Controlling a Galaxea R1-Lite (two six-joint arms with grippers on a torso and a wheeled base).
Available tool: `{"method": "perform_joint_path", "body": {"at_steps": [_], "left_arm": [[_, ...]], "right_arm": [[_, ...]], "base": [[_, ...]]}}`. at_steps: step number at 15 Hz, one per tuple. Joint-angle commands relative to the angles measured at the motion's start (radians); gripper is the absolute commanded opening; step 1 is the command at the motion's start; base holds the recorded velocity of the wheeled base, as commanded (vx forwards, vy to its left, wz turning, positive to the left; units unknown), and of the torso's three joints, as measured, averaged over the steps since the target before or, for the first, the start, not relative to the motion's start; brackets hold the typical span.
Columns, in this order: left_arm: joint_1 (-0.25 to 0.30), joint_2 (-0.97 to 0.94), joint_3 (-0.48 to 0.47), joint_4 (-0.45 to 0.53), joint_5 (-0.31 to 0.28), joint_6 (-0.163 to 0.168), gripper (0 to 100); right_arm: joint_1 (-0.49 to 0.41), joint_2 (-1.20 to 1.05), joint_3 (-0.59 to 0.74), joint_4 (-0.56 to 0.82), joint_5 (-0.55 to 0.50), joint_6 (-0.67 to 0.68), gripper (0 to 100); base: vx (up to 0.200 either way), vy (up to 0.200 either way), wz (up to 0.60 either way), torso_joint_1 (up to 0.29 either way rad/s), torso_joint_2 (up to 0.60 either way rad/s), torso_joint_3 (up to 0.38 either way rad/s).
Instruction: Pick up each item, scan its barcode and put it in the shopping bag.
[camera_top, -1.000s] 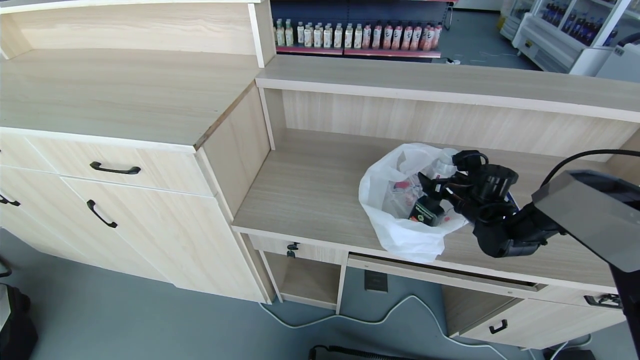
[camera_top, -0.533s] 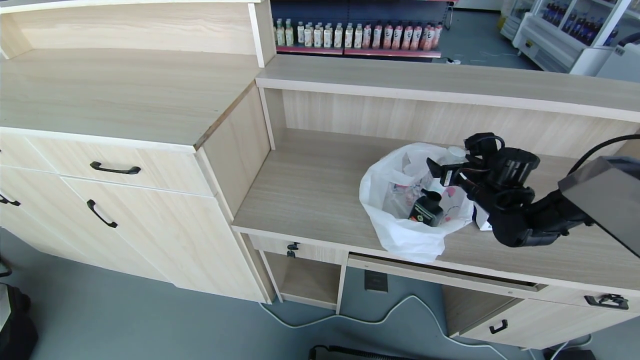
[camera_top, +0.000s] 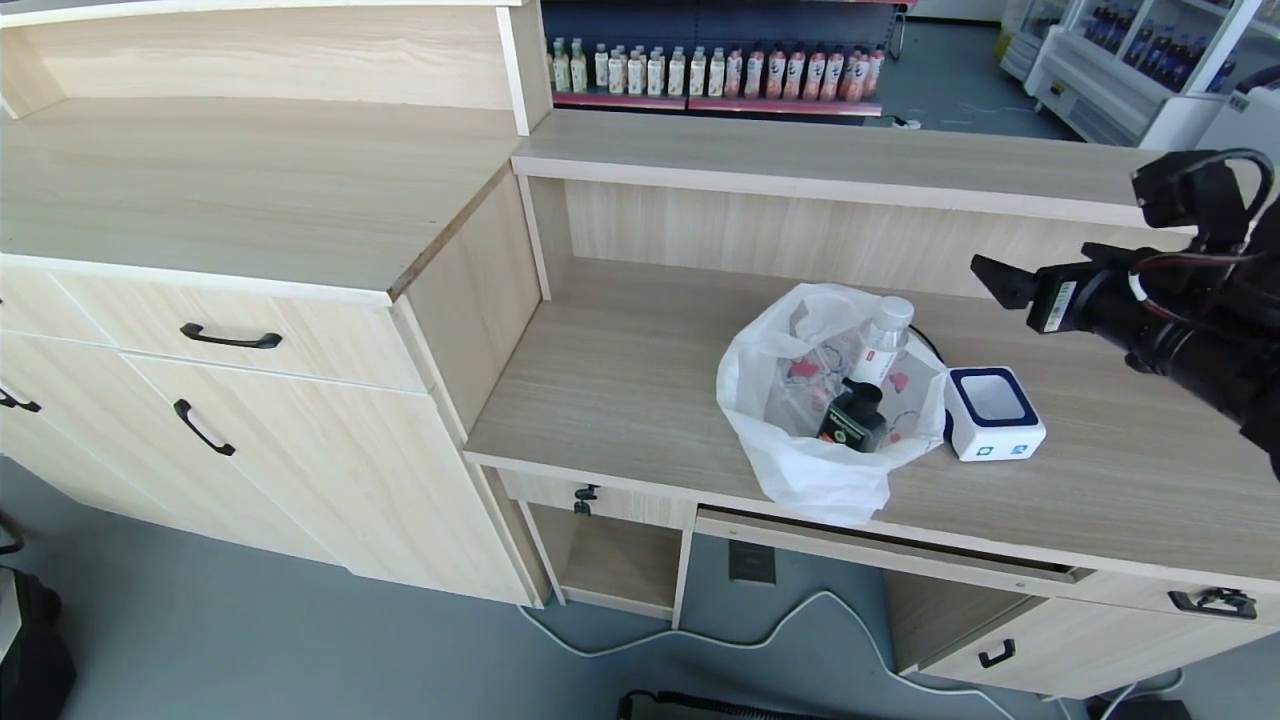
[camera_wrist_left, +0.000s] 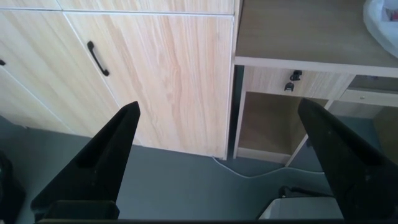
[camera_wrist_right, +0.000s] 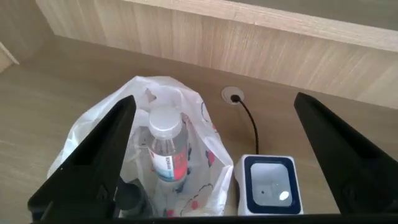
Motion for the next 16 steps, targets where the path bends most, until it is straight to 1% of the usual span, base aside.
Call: {"method": "perform_joint_path", "body": {"at_steps": [1, 2, 4, 6, 7, 8, 10, 11, 13, 14, 15, 16], "left_arm": [[0.000, 0.000, 0.000, -0.001, 0.000, -0.002, 100], [0.000, 0.000, 0.000, -0.001, 0.000, 0.000, 100], [0.000, 0.000, 0.000, -0.001, 0.000, 0.000, 100], [0.000, 0.000, 0.000, -0.001, 0.000, 0.000, 100], [0.000, 0.000, 0.000, -0.001, 0.000, 0.000, 100], [0.000, 0.000, 0.000, -0.001, 0.000, 0.000, 100], [0.000, 0.000, 0.000, -0.001, 0.000, -0.002, 100], [0.000, 0.000, 0.000, -0.001, 0.000, 0.000, 100], [0.000, 0.000, 0.000, -0.001, 0.000, 0.000, 100], [0.000, 0.000, 0.000, -0.001, 0.000, 0.000, 100], [0.000, 0.000, 0.000, -0.001, 0.000, 0.000, 100], [0.000, 0.000, 0.000, -0.001, 0.000, 0.000, 100]], "right_arm": [[-0.052, -0.425, 0.192, 0.211, 0.002, -0.080, 100], [-0.052, -0.511, 0.225, 0.261, -0.002, -0.079, 100], [-0.057, -0.624, 0.328, 0.283, 0.001, -0.057, 100], [-0.055, -0.719, 0.442, 0.293, -0.002, -0.008, 100], [-0.054, -0.796, 0.491, 0.350, -0.013, 0.026, 100], [-0.055, -0.856, 0.540, 0.390, -0.052, 0.032, 100], [-0.052, -0.954, 0.663, 0.404, -0.108, 0.035, 100], [-0.052, -1.024, 0.728, 0.410, -0.111, 0.042, 100], [-0.043, -1.136, 0.819, 0.447, -0.111, 0.045, 100], [-0.018, -1.198, 0.847, 0.490, -0.116, 0.047, 100], [0.003, -1.299, 0.847, 0.631, -0.116, 0.053, 100], [-0.003, -1.382, 0.847, 0.723, -0.113, 0.055, 100]], "base": [[0.000, 0.000, -0.60, 0.007, 0.00, 0.002], [0.000, 0.000, -0.60, -0.012, 0.00, 0.007], [0.000, 0.000, -0.60, 0.000, 0.00, 0.000], [0.000, 0.000, 0.00, 0.000, 0.00, 0.000], [0.000, 0.000, 0.00, 0.000, 0.00, 0.000], [0.000, 0.000, 0.00, 0.000, 0.00, 0.000], [0.000, 0.000, 0.00, 0.000, 0.00, 0.000], [0.000, 0.000, 0.00, 0.000, 0.00, 0.000], [0.000, 0.000, 0.00, 0.000, 0.00, 0.000], [0.000, 0.000, 0.00, 0.000, 0.00, 0.000], [0.000, 0.000, 0.00, 0.000, 0.00, 0.000], [0.000, 0.000, 0.00, 0.000, 0.00, 0.000]]}}
